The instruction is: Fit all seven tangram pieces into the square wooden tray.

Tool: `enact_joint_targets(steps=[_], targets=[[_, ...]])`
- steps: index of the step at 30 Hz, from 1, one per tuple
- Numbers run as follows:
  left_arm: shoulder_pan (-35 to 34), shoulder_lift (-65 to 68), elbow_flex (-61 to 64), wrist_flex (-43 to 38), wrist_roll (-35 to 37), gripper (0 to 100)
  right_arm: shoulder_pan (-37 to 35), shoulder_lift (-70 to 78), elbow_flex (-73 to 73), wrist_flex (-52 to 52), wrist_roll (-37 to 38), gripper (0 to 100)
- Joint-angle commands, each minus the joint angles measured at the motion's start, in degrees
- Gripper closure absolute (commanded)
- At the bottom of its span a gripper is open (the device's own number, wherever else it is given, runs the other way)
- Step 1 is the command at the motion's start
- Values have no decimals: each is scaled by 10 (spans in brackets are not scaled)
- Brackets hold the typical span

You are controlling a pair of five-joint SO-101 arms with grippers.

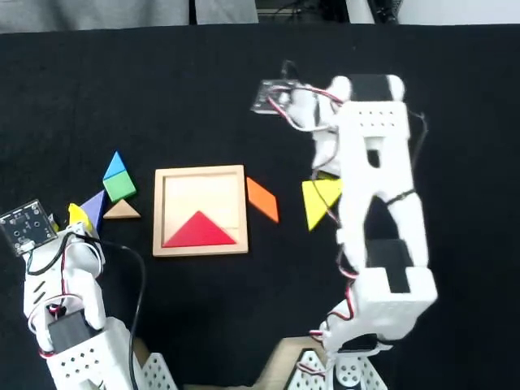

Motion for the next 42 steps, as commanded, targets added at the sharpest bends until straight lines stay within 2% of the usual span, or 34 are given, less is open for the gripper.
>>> enact_joint_targets(steps=[1, 7, 10, 16, 21, 29, 31, 34, 36, 42], targets=[[7, -4, 12, -14, 4, 870, 28, -36, 126, -131, 11, 913], [7, -4, 12, -14, 4, 870, 22, -65, 259, -241, 23, 618], [7, -4, 12, -14, 4, 870, 28, -74, 281, -267, 90, 567], [7, -4, 12, -14, 4, 870, 44, -35, 286, -272, 158, 568], [8, -4, 12, -14, 4, 870, 38, 35, 265, -312, 161, 568], [8, -4, 12, -14, 4, 870, 33, 97, 201, -262, 161, 573], [8, -4, 12, -14, 4, 870, 31, 97, 202, -254, 161, 629], [8, -4, 12, -14, 4, 870, 31, 97, 202, -250, 161, 776], [8, -4, 12, -14, 4, 870, 31, 96, 202, -250, 161, 828], [8, -4, 12, -14, 4, 870, 25, 81, 188, -205, 162, 810]])
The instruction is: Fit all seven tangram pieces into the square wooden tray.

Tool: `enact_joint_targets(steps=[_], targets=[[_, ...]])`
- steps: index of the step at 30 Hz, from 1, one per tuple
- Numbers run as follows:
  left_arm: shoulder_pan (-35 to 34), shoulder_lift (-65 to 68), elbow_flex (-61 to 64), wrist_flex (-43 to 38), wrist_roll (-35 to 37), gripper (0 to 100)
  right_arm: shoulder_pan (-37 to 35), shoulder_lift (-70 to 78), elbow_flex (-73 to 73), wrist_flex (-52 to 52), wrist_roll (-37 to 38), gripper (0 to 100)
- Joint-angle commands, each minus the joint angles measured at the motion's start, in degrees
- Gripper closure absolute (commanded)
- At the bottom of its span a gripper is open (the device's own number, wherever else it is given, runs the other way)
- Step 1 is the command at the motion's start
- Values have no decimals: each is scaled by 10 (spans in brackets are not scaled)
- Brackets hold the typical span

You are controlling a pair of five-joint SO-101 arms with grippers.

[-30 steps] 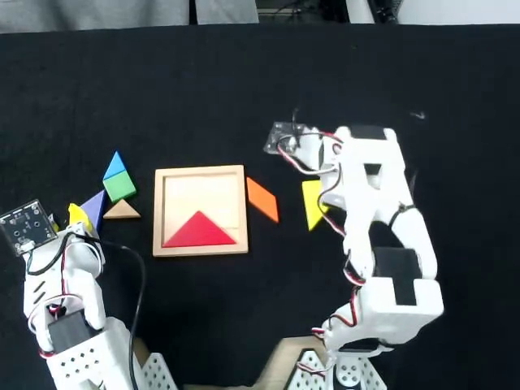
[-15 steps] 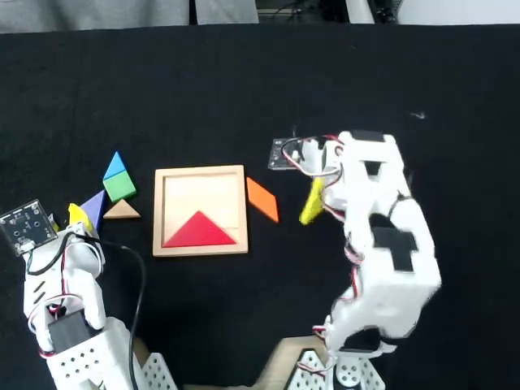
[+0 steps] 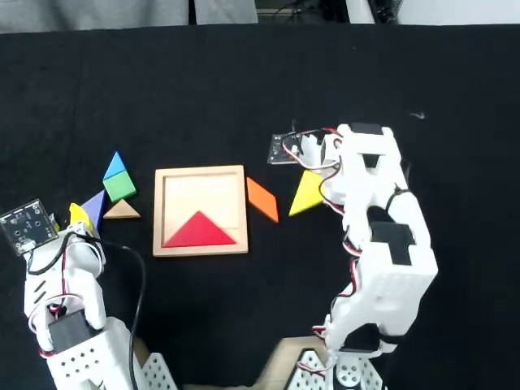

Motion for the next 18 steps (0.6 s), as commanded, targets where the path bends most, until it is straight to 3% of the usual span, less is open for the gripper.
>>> enact_joint_targets(steps=[1, 12, 18], targets=[[5, -4, 12, -14, 4, 870, -14, -23, -16, 49, 6, 811], [5, -4, 12, -14, 4, 870, -32, -71, -17, 214, 101, 812], [5, -4, 12, -14, 4, 870, -38, -128, -13, 224, 107, 808]])
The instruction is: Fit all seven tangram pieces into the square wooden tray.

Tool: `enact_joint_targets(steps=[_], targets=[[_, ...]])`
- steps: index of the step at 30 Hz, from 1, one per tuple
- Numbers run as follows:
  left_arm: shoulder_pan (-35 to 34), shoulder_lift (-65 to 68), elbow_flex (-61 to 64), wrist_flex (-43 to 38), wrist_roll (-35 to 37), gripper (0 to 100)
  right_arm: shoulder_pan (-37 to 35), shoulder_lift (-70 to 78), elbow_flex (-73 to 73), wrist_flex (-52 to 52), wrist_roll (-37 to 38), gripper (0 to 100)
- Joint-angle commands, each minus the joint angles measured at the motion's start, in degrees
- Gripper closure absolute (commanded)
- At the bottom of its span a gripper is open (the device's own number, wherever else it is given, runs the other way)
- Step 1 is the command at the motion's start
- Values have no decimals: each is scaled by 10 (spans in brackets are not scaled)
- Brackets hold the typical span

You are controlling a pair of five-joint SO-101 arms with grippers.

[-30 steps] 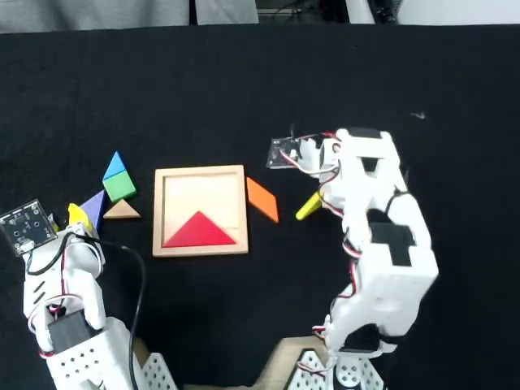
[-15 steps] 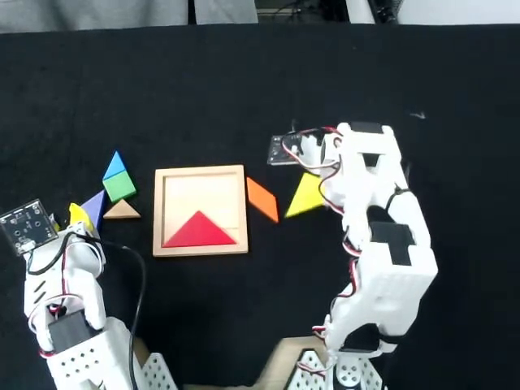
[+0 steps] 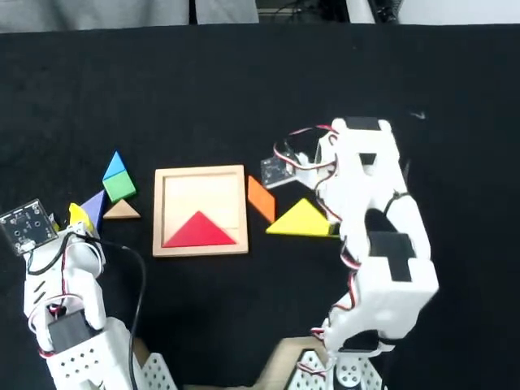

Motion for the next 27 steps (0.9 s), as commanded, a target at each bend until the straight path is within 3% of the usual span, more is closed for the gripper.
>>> enact_joint_targets(steps=[1, 5, 9, 12, 27], targets=[[5, -4, 12, -14, 4, 870, -25, -49, -1, 8, -1, 807], [5, -4, 12, -14, 4, 870, -76, -50, 51, -79, -107, 785], [5, -4, 12, -14, 4, 870, -100, -53, 122, -186, -181, 640], [5, -4, 12, -14, 4, 870, -113, -53, 154, -212, -188, 570], [5, -4, 12, -14, 4, 869, -103, -48, 169, -259, -186, 603]])
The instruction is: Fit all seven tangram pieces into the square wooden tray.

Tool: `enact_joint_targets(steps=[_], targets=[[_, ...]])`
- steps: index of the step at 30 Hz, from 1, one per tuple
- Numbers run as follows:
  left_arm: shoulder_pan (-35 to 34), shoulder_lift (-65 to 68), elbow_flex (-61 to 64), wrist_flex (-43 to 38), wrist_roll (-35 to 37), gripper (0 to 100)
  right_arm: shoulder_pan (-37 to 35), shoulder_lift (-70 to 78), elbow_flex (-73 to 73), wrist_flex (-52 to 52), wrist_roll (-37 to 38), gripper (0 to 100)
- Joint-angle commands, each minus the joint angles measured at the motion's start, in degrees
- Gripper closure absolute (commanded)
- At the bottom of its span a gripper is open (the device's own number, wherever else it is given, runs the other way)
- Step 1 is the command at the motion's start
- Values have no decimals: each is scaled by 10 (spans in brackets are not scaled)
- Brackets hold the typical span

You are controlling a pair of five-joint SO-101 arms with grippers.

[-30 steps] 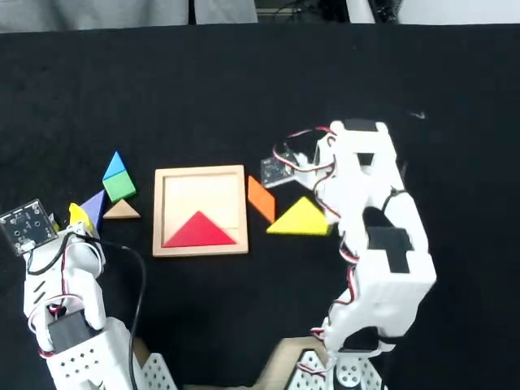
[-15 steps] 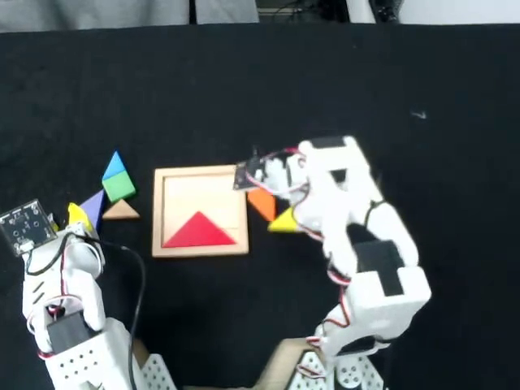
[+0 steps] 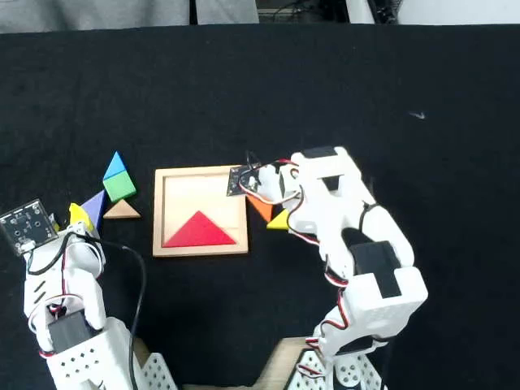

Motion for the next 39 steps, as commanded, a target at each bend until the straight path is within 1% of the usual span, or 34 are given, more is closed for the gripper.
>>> enact_joint_targets(steps=[1, 4, 6, 8, 10, 17, 24, 26, 28, 30, 34, 39], targets=[[5, -4, 12, -14, 4, 869, 11, -28, 0, -11, -5, 603], [5, -4, 12, -14, 4, 869, 23, -28, 0, -11, -5, 610], [5, -4, 12, -14, 4, 869, 33, -28, 0, -11, -5, 659], [5, -4, 12, -14, 4, 869, 33, -28, 2, -11, -5, 730], [5, -4, 12, -14, 4, 869, 30, -28, 7, -11, -4, 776], [5, -4, 12, -14, 4, 869, 33, -52, -10, -4, -5, 763], [5, -4, 12, -14, 4, 869, 31, -169, -13, 60, -13, 765], [5, -4, 12, -14, 4, 869, 25, -201, -13, 74, -57, 765], [5, -4, 12, -14, 4, 869, 2, -228, -13, 76, -127, 765], [5, -4, 12, -14, 4, 869, -32, -244, -14, 75, -213, 765], [5, -4, 12, -14, 4, 869, -127, -247, -36, 67, -398, 765], [0, -1, 12, -13, 4, 869, -220, -244, -93, 27, -594, 765]])
